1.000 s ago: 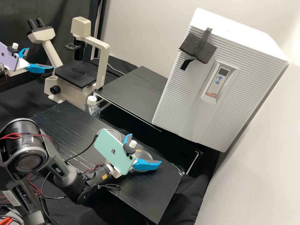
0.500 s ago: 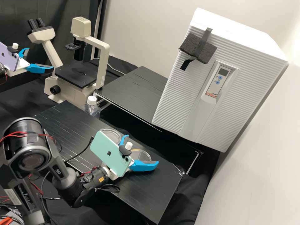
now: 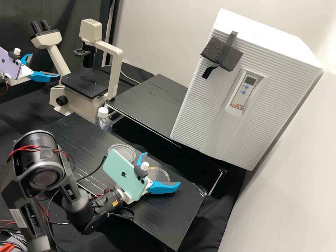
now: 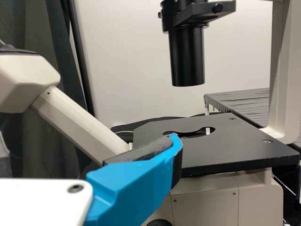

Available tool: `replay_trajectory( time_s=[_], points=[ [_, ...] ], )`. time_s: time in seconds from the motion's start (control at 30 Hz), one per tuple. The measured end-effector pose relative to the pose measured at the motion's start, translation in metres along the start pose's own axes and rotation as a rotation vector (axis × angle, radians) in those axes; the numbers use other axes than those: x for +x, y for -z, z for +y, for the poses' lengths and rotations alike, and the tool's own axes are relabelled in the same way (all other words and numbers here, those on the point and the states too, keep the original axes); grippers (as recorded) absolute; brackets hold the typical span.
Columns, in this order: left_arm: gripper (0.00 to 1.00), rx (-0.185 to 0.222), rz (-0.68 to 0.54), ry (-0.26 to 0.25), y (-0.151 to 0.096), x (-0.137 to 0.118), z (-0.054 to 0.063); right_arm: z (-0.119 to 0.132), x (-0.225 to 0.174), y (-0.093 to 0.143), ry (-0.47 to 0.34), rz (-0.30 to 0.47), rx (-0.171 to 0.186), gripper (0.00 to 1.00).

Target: Close the petri dish lid.

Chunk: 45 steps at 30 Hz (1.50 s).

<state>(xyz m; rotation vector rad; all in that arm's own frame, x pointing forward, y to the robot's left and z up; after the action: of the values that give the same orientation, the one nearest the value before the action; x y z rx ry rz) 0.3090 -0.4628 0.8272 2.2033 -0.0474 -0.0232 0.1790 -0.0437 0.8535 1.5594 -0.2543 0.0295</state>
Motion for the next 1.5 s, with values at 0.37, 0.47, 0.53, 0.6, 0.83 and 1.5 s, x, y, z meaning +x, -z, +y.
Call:
replay_trajectory(
  time_s=[0.37,0.47,0.53,0.6,0.83,1.5],
  points=[
    [1.0,0.0,0.0,0.0,0.0,0.0,0.0,0.004,-0.002,-0.001,-0.003,-0.022,-0.042,1.0],
    [1.0,0.0,0.0,0.0,0.0,0.0,0.0,0.005,-0.003,0.002,-0.013,-0.01,-0.048,1.0],
    [1.0,0.0,0.0,0.0,0.0,0.0,0.0,0.006,-0.004,0.003,-0.019,-0.004,-0.051,1.0],
    [1.0,0.0,0.0,0.0,0.0,0.0,0.0,0.007,-0.004,0.004,-0.019,-0.001,-0.053,1.0],
    [1.0,0.0,0.0,0.0,0.0,0.0,0.0,-0.001,-0.002,0.007,0.02,0.017,-0.065,1.0],
    [1.0,0.0,0.0,0.0,0.0,0.0,0.0,0.001,-0.001,0.0,0.008,-0.01,-0.08,1.0]
  ],
)
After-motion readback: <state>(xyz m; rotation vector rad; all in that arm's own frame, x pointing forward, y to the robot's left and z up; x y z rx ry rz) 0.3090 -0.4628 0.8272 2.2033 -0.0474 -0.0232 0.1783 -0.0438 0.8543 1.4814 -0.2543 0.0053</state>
